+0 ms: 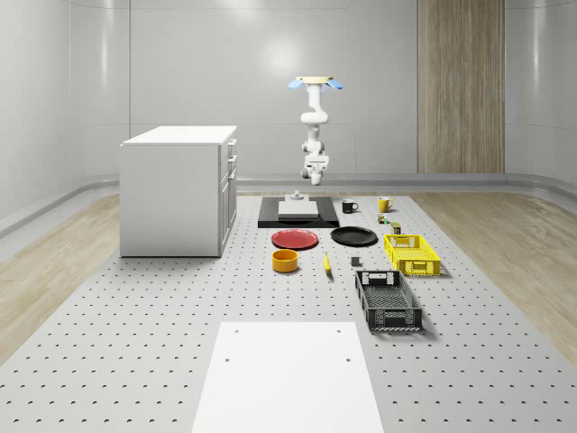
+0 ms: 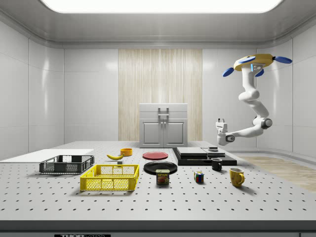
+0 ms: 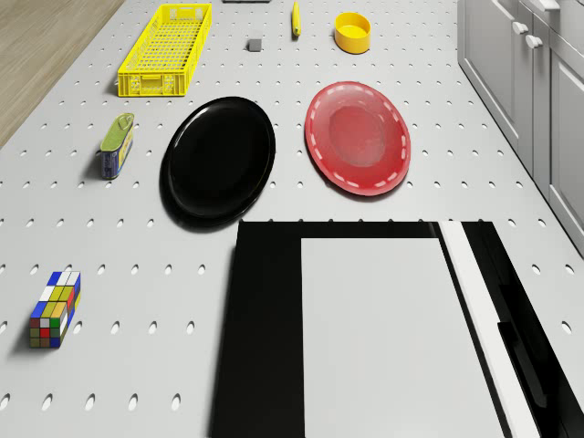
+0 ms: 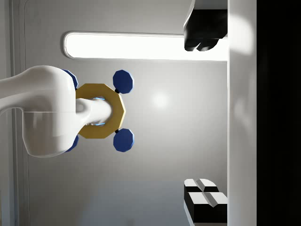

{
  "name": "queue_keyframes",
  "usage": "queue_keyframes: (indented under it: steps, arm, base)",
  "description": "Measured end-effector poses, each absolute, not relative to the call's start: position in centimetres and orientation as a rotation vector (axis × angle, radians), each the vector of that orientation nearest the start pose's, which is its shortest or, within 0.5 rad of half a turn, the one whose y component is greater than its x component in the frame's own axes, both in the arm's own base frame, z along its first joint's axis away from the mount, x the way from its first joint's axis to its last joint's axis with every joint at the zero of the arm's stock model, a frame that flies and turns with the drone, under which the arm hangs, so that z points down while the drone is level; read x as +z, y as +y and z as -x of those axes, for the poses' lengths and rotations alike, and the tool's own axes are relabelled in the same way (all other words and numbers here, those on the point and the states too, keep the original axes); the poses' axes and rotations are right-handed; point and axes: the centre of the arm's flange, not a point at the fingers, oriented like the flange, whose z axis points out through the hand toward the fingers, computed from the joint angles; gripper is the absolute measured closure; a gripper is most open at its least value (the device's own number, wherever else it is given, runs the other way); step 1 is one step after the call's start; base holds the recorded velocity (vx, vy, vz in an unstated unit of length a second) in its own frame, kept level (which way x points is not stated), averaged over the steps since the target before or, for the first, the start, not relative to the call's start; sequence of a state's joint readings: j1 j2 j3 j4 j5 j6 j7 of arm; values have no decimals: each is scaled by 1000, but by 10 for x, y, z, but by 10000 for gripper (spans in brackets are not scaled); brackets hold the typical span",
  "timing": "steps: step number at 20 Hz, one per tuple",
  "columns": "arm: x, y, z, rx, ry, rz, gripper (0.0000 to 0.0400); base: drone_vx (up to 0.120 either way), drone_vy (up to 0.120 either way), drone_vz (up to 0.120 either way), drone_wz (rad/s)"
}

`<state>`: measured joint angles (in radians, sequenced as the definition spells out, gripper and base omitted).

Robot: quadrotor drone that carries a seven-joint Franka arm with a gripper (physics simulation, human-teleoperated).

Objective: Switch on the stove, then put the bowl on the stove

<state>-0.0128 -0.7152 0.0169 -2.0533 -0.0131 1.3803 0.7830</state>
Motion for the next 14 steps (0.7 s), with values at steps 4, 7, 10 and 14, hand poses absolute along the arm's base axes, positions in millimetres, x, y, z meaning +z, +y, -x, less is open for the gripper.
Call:
queue_keyframes:
  steps: [4,7,10,14]
  arm:
    - [691,5,-302,-95,1212,2925,0]
    - [691,8,-302,-118,1223,2950,0]
    - [690,13,-301,-155,1241,2992,0]
    - [688,25,-301,-246,1283,3092,0]
  base:
    - [0,-120,0,0]
    - [0,-120,0,0]
    - [0,-120,0,0]
    - [0,-120,0,0]
